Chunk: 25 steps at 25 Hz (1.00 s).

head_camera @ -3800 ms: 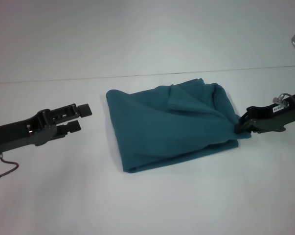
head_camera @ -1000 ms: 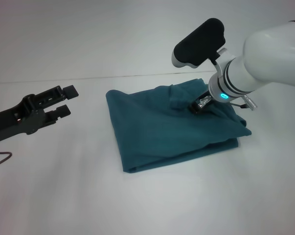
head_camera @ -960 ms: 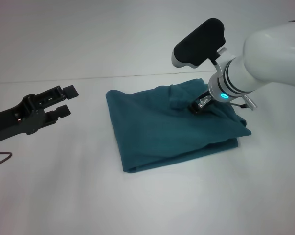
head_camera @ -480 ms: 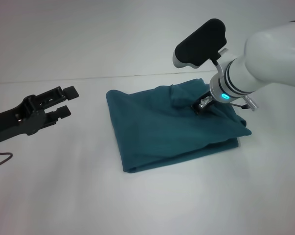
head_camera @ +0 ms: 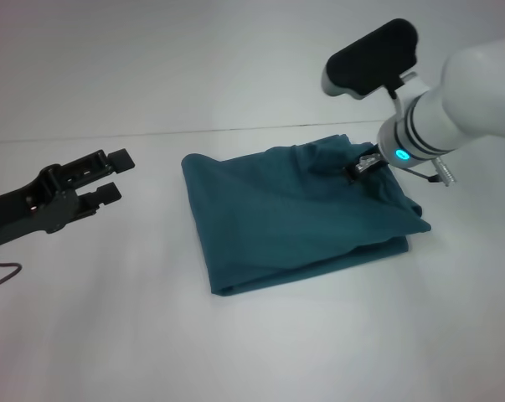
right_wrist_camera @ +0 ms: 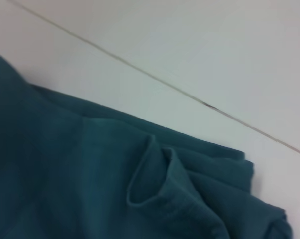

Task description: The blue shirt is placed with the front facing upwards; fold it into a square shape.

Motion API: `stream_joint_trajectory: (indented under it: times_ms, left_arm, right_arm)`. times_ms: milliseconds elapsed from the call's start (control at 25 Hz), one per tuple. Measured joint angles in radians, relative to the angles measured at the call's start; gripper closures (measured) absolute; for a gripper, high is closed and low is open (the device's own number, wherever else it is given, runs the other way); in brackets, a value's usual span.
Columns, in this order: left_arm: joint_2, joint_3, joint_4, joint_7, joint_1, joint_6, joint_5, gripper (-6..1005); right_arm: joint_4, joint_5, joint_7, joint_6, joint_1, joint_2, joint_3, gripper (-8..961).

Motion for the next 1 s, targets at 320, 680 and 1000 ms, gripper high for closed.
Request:
stream_joint_trajectory:
  times_ms: [320,680,1000]
  left_arm:
    - [0.0,0.0,-0.005,0.0,-0.003,-0.001,0.0,173]
    - [-0.002,-0.001,-0.006,0.0,0.0,0.003,0.0,174]
    - [-0.002,-0.007,-0.006,0.0,0.004,0.007,0.0,173]
  right_arm:
    - [-0.015,-0.001,0.022,0.015,-0.024,-0.015,0.053,881]
    - [-0.012,-0.001,0.022,0.062,-0.029,-0.025,0.091,874]
    - [-0.035,0.004,0.02,0.025,-0.029,-0.038,0.166,863]
